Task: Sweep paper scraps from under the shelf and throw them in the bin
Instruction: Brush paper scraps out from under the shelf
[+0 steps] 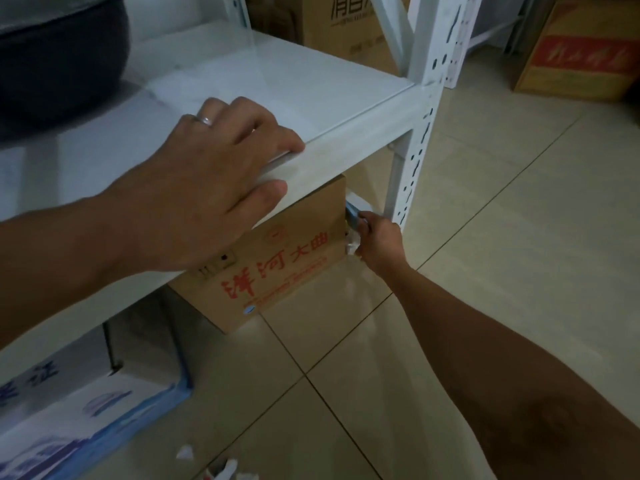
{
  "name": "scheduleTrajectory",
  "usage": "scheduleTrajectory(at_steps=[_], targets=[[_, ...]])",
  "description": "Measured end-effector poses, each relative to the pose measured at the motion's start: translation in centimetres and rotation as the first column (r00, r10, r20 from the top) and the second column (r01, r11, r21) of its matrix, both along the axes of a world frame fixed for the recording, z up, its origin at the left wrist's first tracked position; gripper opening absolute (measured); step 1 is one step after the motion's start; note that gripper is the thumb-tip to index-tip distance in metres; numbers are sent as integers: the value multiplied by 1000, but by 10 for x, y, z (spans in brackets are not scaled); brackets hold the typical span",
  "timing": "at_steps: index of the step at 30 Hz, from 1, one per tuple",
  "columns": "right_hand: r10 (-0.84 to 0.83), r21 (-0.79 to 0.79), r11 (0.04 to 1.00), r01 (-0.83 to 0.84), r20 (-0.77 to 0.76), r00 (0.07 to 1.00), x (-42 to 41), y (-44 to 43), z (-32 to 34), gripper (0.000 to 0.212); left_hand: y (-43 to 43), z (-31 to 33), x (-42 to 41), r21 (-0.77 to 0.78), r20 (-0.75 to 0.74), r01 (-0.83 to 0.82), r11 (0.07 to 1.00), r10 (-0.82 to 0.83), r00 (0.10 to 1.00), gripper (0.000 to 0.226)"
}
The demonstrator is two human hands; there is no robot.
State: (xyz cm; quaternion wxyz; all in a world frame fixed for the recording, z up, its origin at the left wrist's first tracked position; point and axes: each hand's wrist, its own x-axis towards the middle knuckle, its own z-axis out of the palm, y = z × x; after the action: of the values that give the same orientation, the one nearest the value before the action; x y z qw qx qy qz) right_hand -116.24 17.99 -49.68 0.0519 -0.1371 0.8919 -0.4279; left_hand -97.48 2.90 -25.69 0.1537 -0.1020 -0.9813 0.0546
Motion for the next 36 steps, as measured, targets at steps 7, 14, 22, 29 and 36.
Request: scheduleTrajectory(at_steps=[7,14,22,29,36], targets=[[77,309,949,-69,-13,997,3,11,12,18,2,-2,0,-7,13,-11,1000,11,1000,51],[51,169,986,-8,-252,966,16,36,34,33,4,-4,-3,-50,-7,-12,999,12,1000,53],[36,-33,999,-30,186,982,-9,-15,19,25,3,-3,1,1,8,-33,999,33,999,54],[66,267,964,-18,-174,982,9,35,29,23,5,-3,1,30,18,-36,999,36,999,55],[32,132,991,-27,-36,999,1,8,36,24,6,-3,2,5,6,-29,1000,29,1000,52]])
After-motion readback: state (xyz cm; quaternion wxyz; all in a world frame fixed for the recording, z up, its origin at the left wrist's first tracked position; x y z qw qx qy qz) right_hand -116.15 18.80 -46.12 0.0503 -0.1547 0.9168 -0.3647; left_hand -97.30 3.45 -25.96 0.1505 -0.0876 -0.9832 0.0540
